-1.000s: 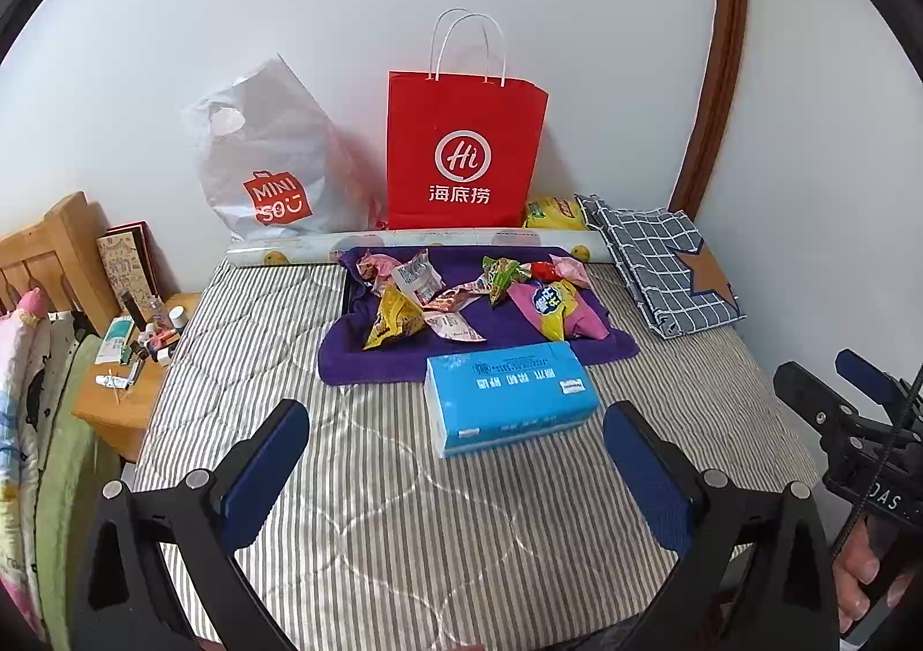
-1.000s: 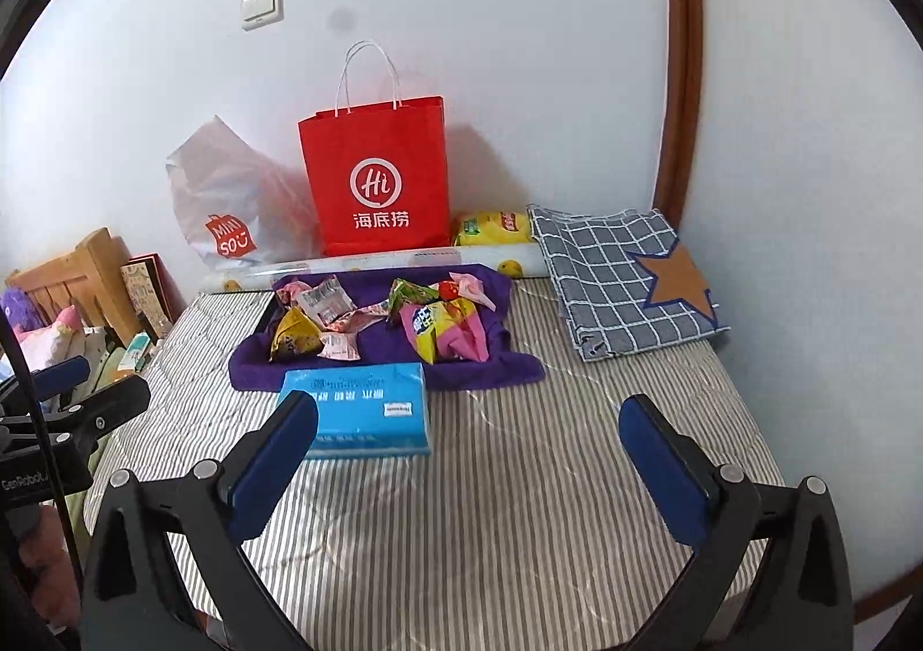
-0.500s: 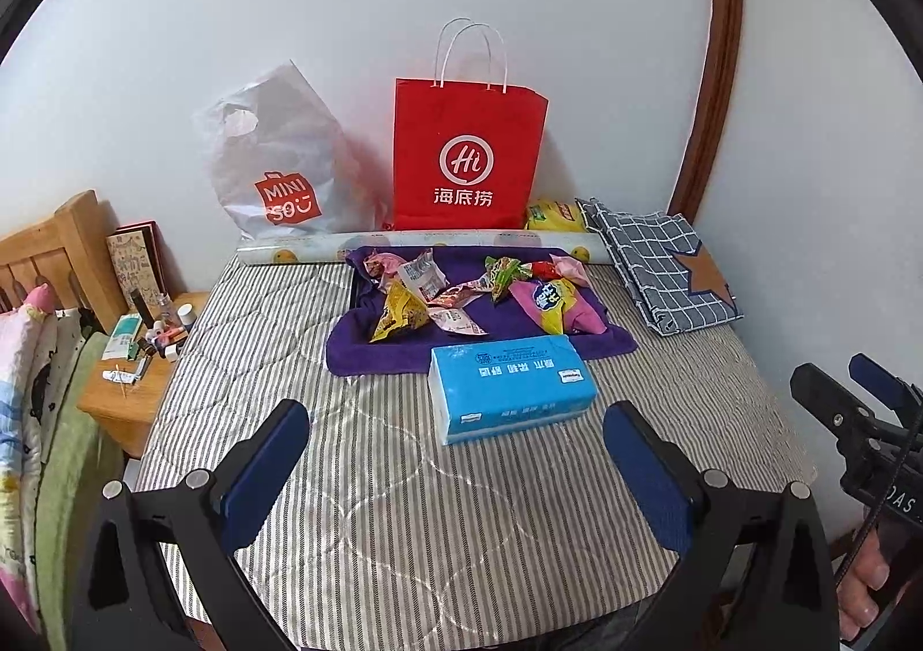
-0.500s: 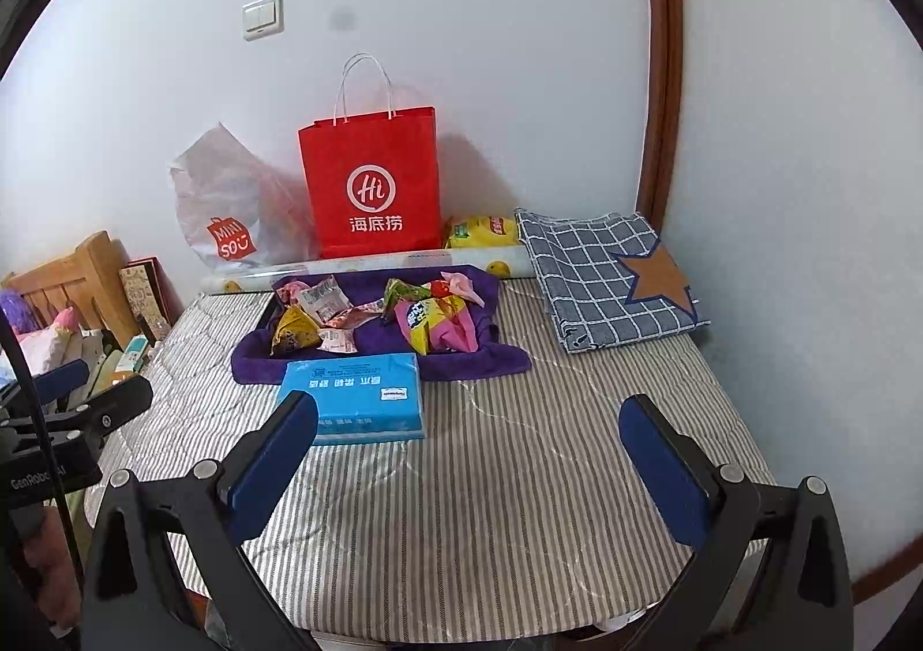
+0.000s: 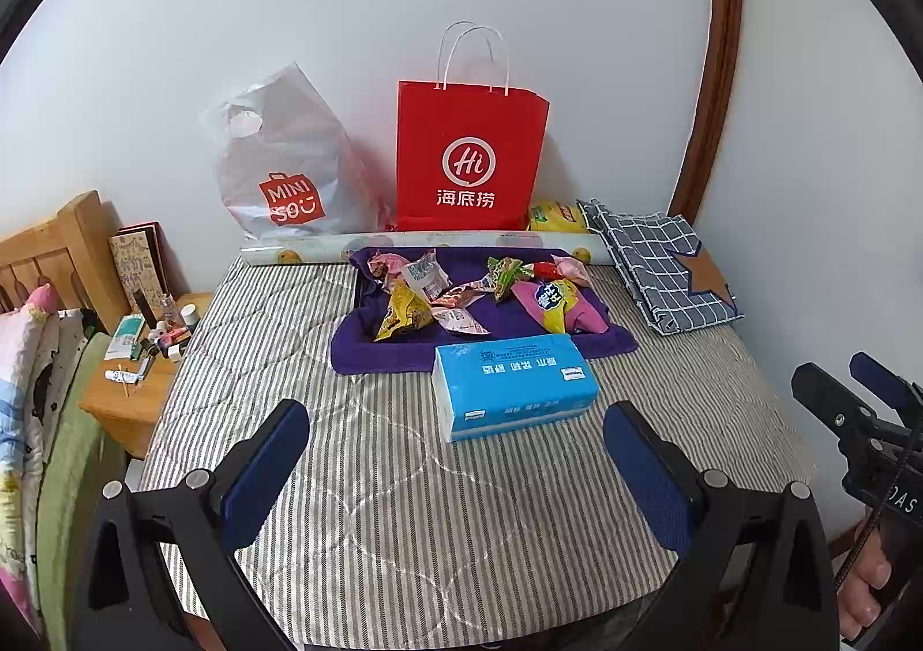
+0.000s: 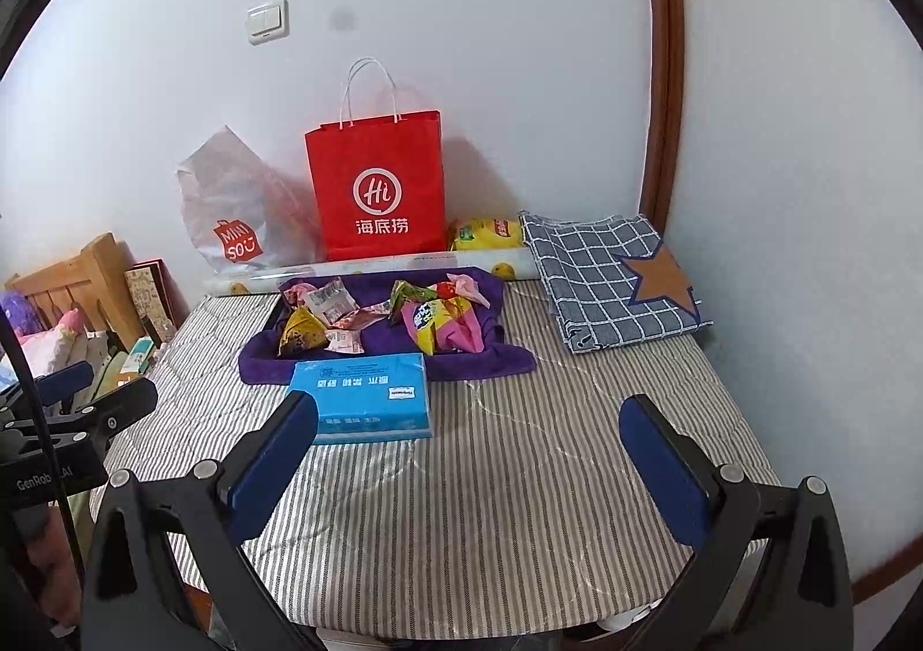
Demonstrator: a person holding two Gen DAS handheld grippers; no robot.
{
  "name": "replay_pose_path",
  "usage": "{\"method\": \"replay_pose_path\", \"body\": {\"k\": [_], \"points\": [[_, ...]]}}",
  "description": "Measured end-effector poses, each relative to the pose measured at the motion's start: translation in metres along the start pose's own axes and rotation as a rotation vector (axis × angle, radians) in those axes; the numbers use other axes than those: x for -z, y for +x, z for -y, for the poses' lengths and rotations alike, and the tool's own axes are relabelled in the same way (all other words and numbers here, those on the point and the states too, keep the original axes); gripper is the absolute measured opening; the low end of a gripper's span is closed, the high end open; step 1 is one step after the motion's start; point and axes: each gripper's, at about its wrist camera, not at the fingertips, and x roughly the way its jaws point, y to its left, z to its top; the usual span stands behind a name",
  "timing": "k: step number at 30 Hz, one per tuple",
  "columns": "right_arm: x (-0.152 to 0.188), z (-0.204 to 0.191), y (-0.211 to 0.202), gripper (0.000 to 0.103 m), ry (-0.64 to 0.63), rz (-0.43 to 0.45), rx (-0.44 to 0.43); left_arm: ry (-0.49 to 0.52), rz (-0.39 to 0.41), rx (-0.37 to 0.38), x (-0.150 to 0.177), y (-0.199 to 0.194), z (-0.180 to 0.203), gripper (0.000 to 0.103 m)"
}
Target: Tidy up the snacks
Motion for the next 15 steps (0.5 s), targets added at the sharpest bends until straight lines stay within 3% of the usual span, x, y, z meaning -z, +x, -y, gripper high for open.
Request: {"method": "replay_pose_path", "body": {"k": [15], "points": [[-0.0007,-0.0066,-0.0031,0.103,-0.007,0.004,-0.006,0.002,0.001,0.000,0.0008,0.0002,-0.0016,0.103]]}}
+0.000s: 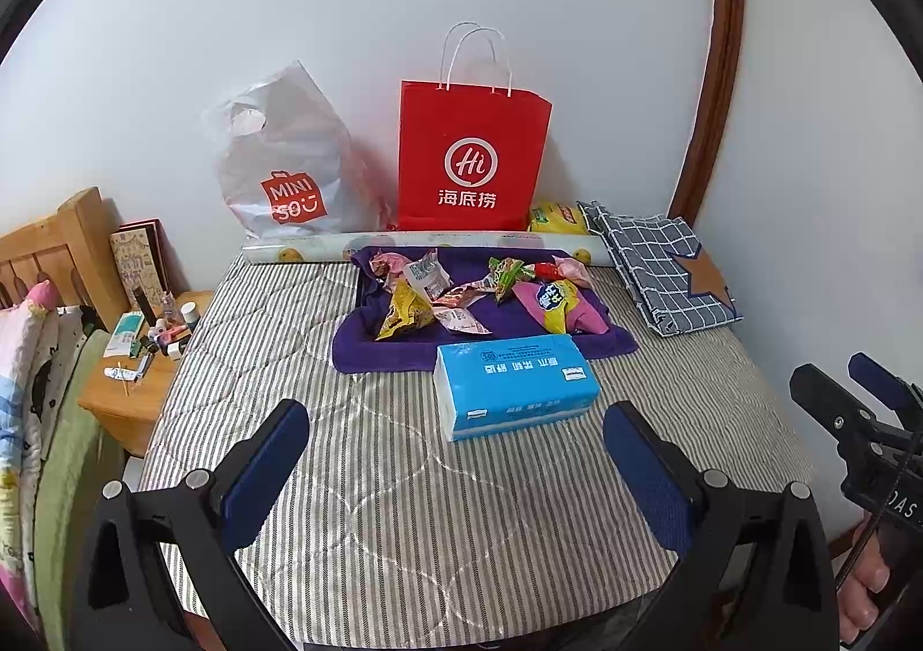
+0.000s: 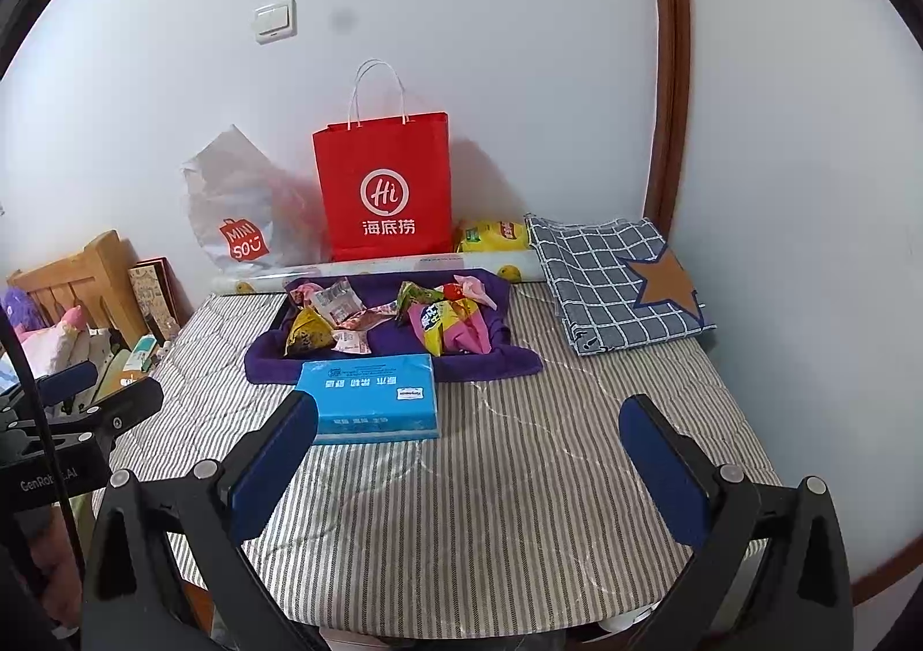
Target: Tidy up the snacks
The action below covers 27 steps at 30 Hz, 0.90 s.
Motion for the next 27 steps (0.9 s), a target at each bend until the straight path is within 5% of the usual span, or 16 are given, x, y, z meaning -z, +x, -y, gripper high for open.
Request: {"method": "replay_pose_path", "body": {"k": [27], "points": [[0.0053,-0.0029,-0.0010,0.103,0.002,0.000,-0.003,0.005,-0.002,-0.004,0.0025,-0.0004,0.0009,0.103]]}}
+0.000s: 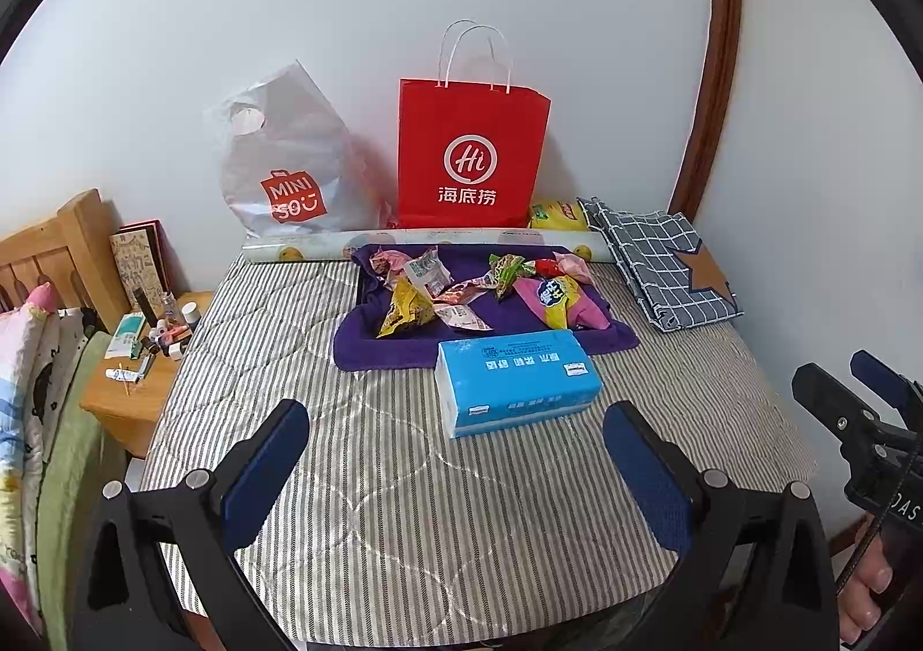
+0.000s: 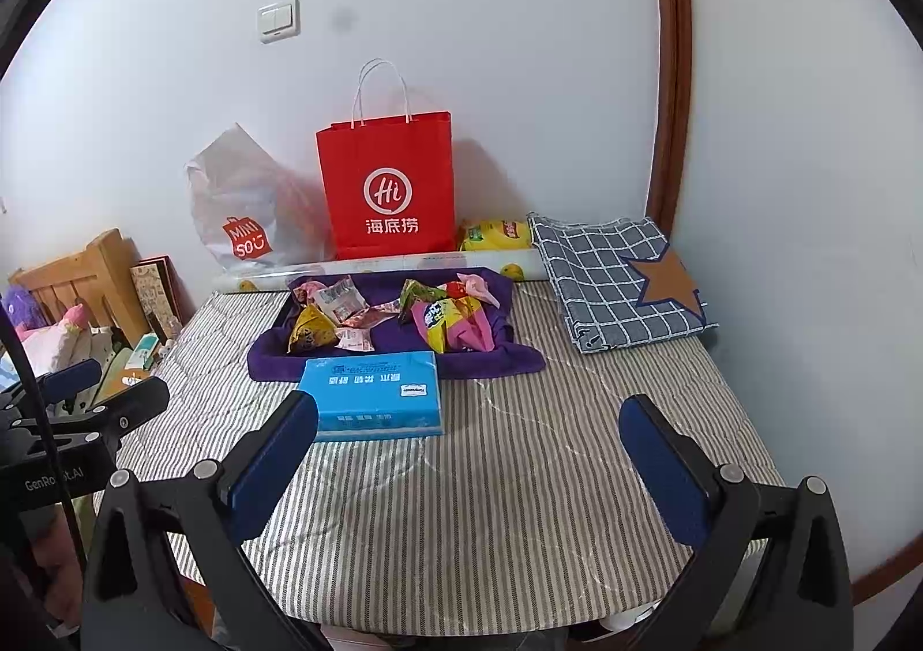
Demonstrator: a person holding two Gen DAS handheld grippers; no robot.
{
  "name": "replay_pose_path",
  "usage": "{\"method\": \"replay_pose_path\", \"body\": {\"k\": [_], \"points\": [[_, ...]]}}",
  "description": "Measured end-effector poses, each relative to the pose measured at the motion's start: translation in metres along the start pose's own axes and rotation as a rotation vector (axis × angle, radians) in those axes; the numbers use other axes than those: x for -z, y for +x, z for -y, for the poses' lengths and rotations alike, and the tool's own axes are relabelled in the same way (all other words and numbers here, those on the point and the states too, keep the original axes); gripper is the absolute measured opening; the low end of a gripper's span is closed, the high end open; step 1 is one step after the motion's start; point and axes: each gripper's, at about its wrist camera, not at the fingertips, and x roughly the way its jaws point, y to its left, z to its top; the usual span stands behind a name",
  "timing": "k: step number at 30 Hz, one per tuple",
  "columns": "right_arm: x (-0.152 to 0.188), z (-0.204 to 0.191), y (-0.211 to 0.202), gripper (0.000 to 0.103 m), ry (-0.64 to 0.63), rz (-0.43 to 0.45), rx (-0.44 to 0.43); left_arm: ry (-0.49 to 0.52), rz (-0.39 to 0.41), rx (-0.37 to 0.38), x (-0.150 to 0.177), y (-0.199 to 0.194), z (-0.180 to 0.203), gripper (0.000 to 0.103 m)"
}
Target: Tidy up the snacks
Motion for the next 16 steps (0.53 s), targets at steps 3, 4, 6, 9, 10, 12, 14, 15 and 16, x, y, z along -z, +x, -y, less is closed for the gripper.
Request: {"method": "replay_pose_path", "body": {"k": [3,4,6,9,10,12,14,15,16], "points": [[0.001,-0.001,0.001,0.103,0.001,-0.003,0.000,-0.004,-0.002,-0.001,0.001,0.001,-0.002,0.103],[0.001,-0.002,0.002,0.103,0.001,-0.004,-0.002,-0.006,-0.002,-0.002,0.001,0.001,-0.002,0.103],[0.001,-0.003,0.002,0.103,-0.002,-0.003,-0.004,-0.008,-0.002,-0.003,0.001,0.001,-0.003,0.103],[0.001,-0.006,0.002,0.103,-0.009,-0.002,-0.006,-0.010,-0.003,-0.003,0.001,0.002,-0.006,0.103],[0.000,-0.007,0.002,0.103,-0.011,-0.001,-0.006,-0.011,-0.003,-0.003,0.001,0.002,-0.007,0.103],[0.000,-0.009,0.001,0.103,-0.015,0.004,-0.008,-0.009,0.001,-0.005,0.000,0.002,-0.008,0.103],[-0.001,-0.012,0.002,0.103,-0.020,0.007,-0.011,-0.006,0.007,-0.010,-0.002,0.002,-0.010,0.103],[-0.002,-0.013,0.002,0.103,-0.023,0.007,-0.012,-0.004,0.012,-0.011,-0.002,0.002,-0.011,0.103],[-0.002,-0.015,0.003,0.103,-0.027,0.008,-0.014,-0.001,0.015,-0.012,-0.003,0.003,-0.012,0.103]]}}
